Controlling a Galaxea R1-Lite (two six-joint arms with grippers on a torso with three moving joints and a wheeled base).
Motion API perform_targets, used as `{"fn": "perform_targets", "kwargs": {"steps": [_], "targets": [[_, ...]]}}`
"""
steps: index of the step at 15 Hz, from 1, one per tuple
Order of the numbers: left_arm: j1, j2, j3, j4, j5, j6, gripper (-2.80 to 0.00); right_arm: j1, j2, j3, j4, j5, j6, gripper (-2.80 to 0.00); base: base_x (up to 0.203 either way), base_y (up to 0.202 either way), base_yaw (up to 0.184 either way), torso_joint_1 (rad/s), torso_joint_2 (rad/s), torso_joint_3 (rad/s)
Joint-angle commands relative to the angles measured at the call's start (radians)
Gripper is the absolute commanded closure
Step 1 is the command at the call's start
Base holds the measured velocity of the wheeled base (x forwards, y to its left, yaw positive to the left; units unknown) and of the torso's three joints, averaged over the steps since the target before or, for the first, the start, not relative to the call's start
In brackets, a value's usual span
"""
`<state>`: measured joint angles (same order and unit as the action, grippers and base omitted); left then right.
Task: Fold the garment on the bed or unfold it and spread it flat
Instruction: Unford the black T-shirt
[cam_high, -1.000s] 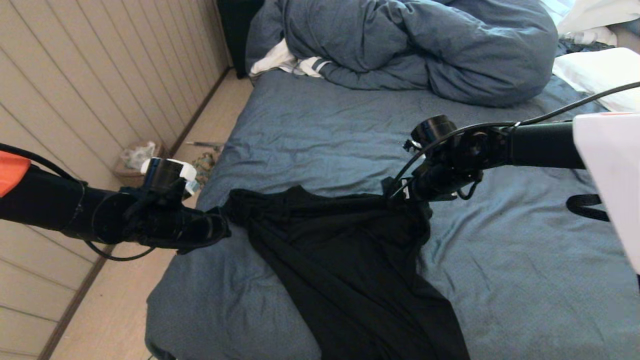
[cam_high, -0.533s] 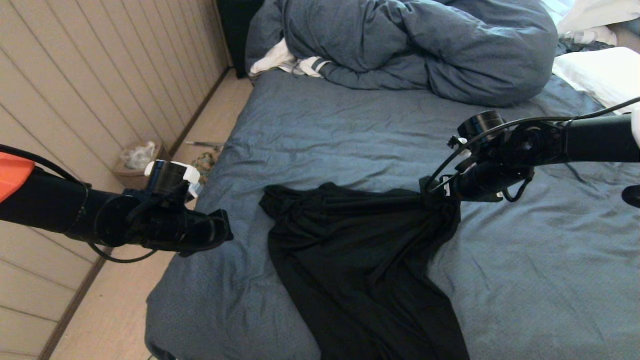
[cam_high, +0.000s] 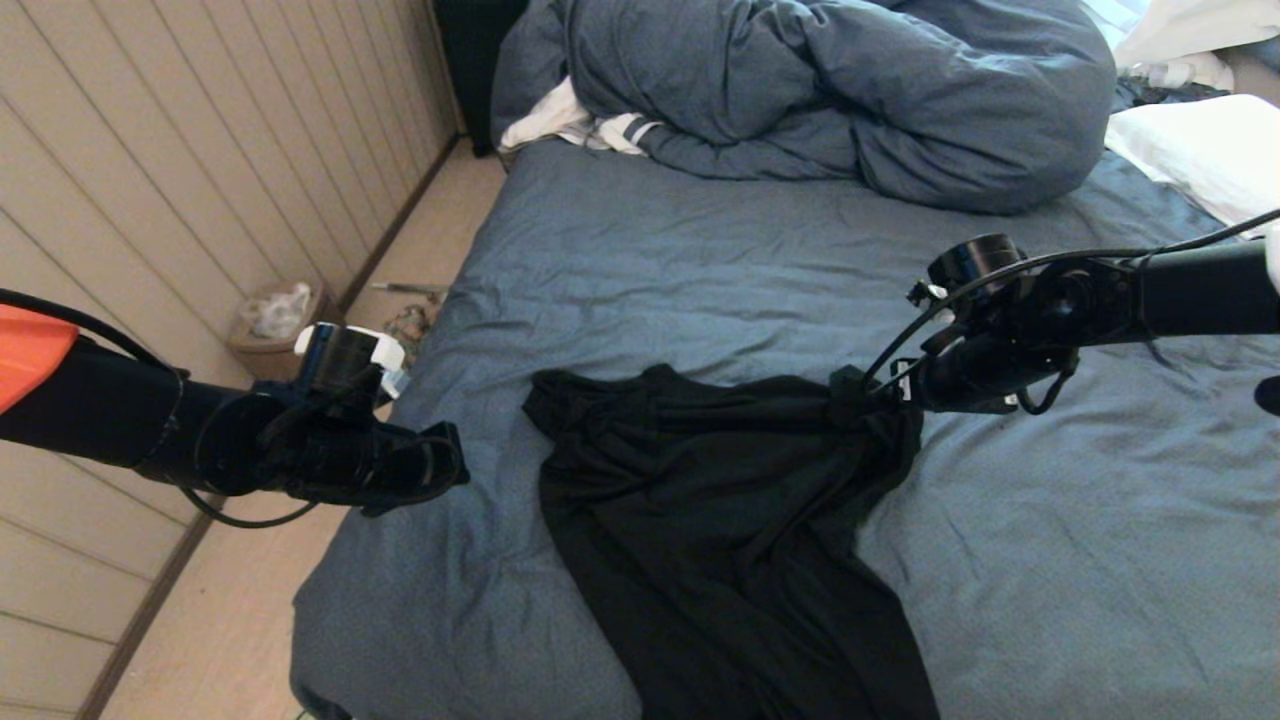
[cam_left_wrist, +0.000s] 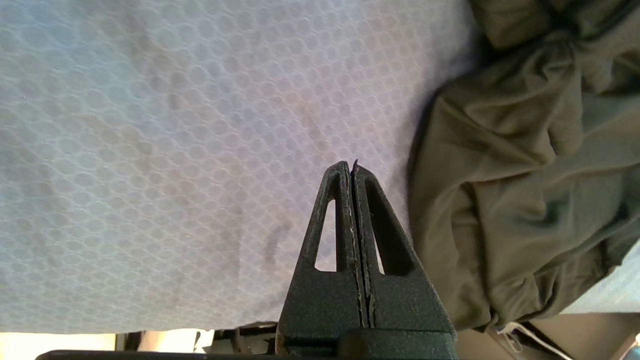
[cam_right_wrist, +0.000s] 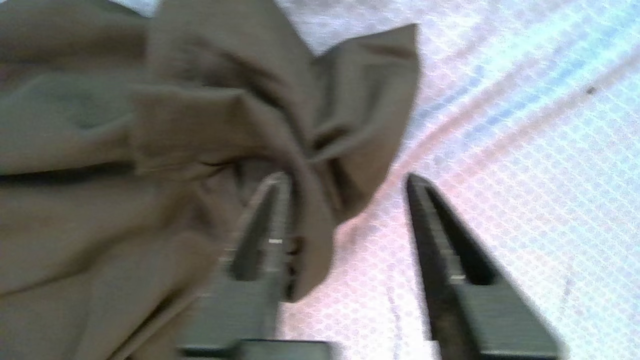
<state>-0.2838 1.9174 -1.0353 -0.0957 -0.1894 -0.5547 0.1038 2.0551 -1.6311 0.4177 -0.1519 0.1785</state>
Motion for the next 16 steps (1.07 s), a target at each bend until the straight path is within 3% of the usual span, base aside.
{"fn": "perform_targets", "kwargs": {"steps": [1, 4, 8, 13, 16], "targets": [[-0.001, 0.000, 0.001, -0.001, -0.001, -0.004, 0.00, -0.004, -0.006, 0.009, 0.003, -0.001, 0.002, -2.80, 0.000, 0.000, 0.000, 0.000, 0.00, 0.000], [-0.008, -0.017, 0.008, -0.001, -0.002, -0.005, 0.00, -0.002, -0.051, 0.051, -0.003, 0.021, 0.006, -2.80, 0.000, 0.000, 0.000, 0.000, 0.00, 0.000], [-0.009, -0.107, 0.043, 0.002, -0.006, 0.004, 0.00, 0.010, -0.099, 0.117, -0.113, 0.058, 0.005, -2.80, 0.000, 0.000, 0.000, 0.000, 0.00, 0.000], [-0.011, -0.156, 0.091, 0.001, -0.007, 0.001, 0.00, 0.046, -0.060, 0.055, -0.122, 0.074, -0.055, -2.80, 0.000, 0.000, 0.000, 0.000, 0.00, 0.000], [-0.018, -0.161, 0.095, 0.001, -0.007, 0.004, 0.00, 0.053, -0.038, 0.040, -0.176, 0.154, -0.057, -2.80, 0.000, 0.000, 0.000, 0.000, 0.00, 0.000]]}}
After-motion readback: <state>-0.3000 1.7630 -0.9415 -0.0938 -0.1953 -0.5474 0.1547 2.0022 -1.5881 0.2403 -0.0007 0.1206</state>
